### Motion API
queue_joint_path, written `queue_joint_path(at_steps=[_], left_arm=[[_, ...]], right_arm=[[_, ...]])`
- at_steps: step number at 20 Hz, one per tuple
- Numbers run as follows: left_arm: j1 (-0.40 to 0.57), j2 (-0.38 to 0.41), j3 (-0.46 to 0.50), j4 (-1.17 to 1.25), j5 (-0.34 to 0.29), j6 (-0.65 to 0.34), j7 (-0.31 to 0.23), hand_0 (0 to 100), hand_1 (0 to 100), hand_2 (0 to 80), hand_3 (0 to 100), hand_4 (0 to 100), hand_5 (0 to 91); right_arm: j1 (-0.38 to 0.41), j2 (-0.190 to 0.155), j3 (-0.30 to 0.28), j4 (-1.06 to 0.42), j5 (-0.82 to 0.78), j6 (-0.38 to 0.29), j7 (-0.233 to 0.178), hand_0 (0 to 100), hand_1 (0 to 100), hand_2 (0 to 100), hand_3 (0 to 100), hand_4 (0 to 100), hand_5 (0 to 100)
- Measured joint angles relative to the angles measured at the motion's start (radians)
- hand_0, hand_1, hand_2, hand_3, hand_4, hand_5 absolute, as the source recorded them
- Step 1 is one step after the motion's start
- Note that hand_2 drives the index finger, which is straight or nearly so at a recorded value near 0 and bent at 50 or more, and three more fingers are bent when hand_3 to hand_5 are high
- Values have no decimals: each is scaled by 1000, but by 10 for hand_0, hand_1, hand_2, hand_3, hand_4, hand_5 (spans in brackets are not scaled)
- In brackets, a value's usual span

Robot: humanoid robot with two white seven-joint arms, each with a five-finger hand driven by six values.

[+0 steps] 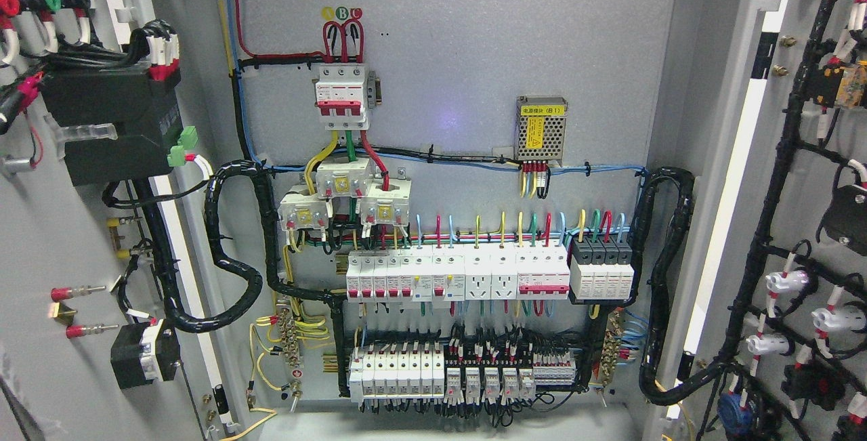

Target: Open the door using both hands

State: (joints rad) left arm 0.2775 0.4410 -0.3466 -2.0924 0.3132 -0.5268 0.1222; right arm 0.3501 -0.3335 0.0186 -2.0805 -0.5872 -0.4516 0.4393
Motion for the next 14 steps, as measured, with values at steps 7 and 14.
queue_joint_path(at_steps=[7,14], left_arm=[[-9,-6,35,-6,4,-8,0,0,0,0,0,0,0],[-8,-6,72,-9,35,-10,0,0,0,0,0,0,0]], right_arm=[[2,-12,-93,-1,-61,-3,0,191,0,0,0,0,0],[3,-34,-170,1,-83,-4,3,191,0,0,0,0,0]])
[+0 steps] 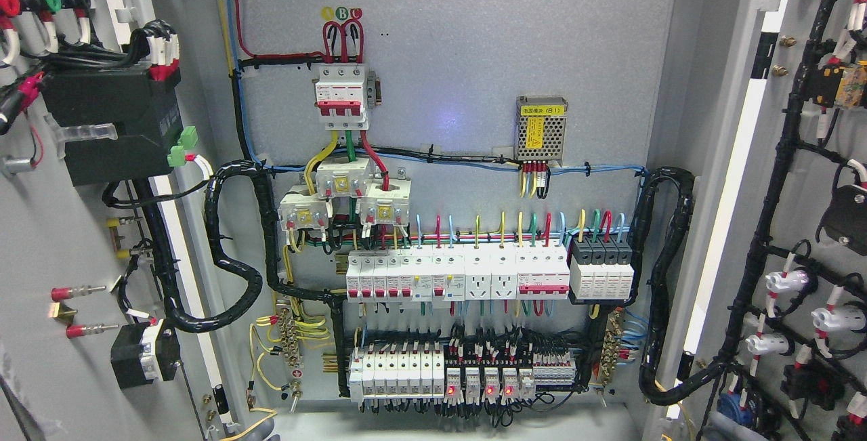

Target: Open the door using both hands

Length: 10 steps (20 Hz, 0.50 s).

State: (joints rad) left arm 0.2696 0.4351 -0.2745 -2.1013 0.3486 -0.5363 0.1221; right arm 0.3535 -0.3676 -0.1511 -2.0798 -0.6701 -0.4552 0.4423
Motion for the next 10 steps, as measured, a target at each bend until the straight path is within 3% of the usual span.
queue_joint_path(at_steps=[10], left_arm=[[14,9,46,-2,39,-28,0,0,0,0,0,0,0]], right_arm=[[-8,-21,-75,13,-7,5,-4,191,0,0,0,0,0]])
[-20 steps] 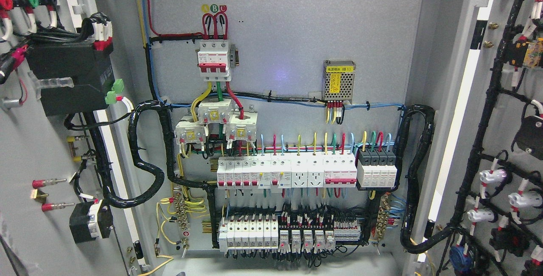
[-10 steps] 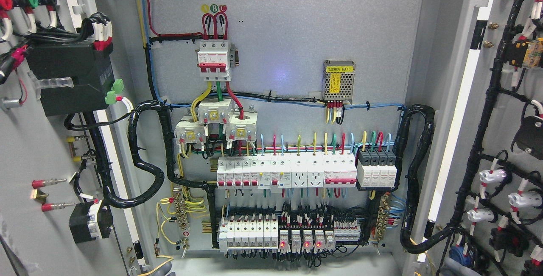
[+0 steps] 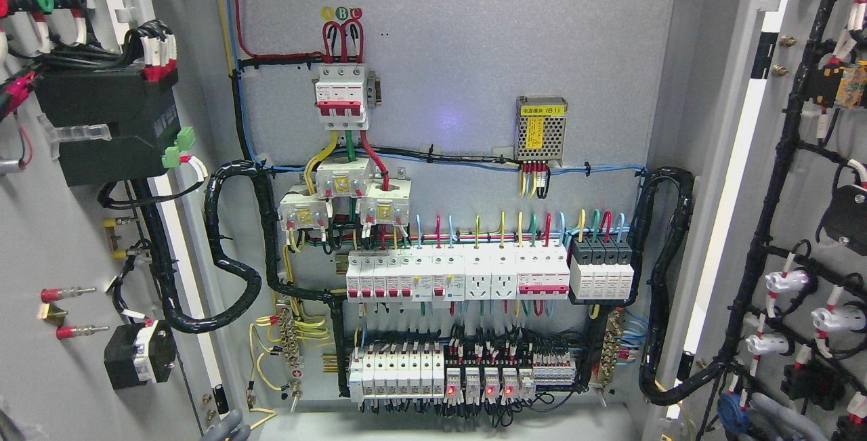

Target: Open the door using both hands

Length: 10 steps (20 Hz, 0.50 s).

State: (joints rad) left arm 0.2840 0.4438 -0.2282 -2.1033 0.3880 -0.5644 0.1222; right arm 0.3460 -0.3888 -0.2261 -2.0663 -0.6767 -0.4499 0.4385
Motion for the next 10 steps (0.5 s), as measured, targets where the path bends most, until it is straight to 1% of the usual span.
queue_joint_path(at_steps=[10], left_arm=[[22,10,65,-1,77,-3,0,0,0,0,0,0,0]], right_arm=[[0,-9,-58,30,-7,2,-1,191,0,0,0,0,0]])
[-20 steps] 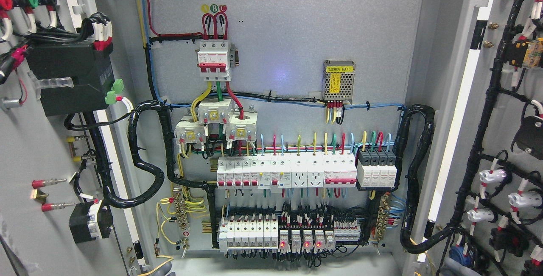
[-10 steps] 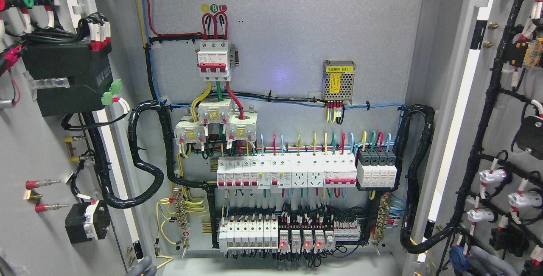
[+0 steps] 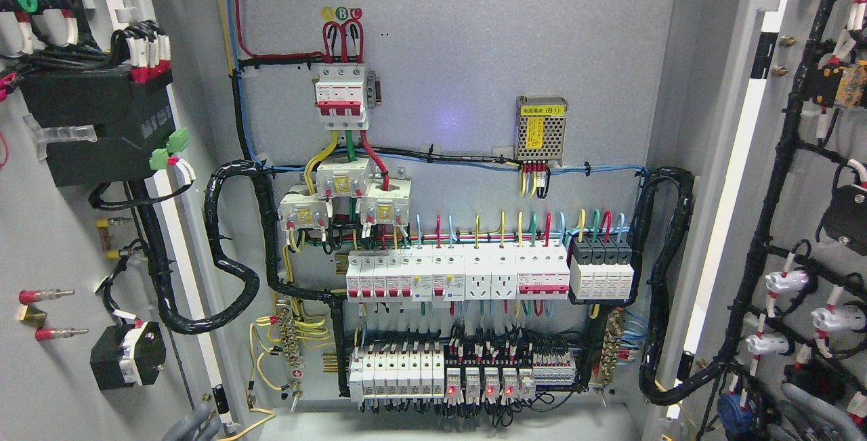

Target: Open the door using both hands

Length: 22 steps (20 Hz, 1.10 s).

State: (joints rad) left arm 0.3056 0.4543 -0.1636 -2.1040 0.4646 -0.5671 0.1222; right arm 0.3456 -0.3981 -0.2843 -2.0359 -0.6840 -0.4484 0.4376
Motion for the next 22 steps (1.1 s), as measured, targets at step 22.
queue_joint_path(at_steps=[22], left_arm=[[32,18,161,7,159,7,0,0,0,0,0,0,0]], right_arm=[[21,2,-91,45,-87,-7,-4,191,0,0,0,0,0]])
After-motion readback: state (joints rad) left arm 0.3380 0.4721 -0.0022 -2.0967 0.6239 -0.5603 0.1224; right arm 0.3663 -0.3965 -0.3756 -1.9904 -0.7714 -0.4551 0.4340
